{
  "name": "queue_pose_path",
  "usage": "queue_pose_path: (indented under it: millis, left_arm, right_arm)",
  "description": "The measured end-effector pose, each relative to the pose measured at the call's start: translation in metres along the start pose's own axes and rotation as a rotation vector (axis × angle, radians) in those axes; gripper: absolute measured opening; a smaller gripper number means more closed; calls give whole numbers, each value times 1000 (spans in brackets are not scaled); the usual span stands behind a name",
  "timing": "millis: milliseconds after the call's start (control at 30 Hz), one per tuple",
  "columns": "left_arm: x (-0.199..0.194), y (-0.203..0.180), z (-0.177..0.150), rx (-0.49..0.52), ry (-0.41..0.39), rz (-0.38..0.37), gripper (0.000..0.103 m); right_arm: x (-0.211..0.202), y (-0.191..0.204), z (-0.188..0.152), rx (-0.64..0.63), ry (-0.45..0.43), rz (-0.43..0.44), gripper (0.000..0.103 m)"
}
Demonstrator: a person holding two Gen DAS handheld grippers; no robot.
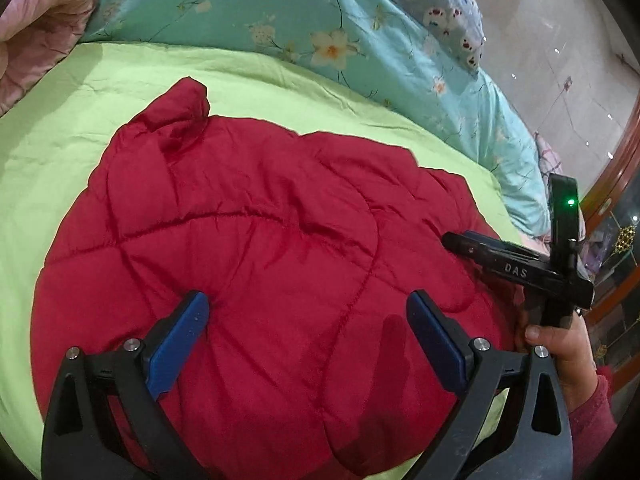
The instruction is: Fold large clothes
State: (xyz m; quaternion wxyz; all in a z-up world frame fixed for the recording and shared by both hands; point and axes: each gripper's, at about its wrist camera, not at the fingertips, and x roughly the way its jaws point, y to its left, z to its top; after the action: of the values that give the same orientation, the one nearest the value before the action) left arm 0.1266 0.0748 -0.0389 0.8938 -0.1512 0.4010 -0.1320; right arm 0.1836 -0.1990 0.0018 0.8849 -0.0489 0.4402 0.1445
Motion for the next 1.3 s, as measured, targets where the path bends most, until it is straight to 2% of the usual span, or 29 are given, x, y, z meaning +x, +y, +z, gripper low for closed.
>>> queue_pose_path:
  millis: [167, 300, 467, 600, 733, 900, 1067, 1133, 1300]
  left_arm:
    - [17, 2, 15, -14, 21, 27, 99]
    - [28, 13, 29, -59, 42, 43, 98]
    - [39, 40, 59, -160, 63, 54, 94]
    - [60, 64, 81, -206, 92, 134, 94]
    - [90, 87, 80, -253, 140, 176, 94]
    - [104, 85, 77, -235, 155, 222, 96]
    - [92, 83, 75, -236, 154, 210, 95]
    - [74, 81, 77, -238, 133, 183, 95]
    - [12, 63, 58, -205, 50, 91, 95]
  right_arm:
    - [17, -39, -6, 162, 10, -9, 63]
    - [19, -51, -8, 185, 15, -46, 63]
    - [21, -75, -8, 243, 19, -35, 63]
    - [23, -88, -5, 275, 26, -67, 63]
    - [30, -101, -7, 322, 35, -68, 63]
    - [42, -118, -10, 395, 44, -56, 64]
    - [42, -125, -9, 422, 55, -55, 64]
    - [32, -126, -9, 438, 52, -54, 64]
    - [-17, -113, -14, 423, -38, -41, 68]
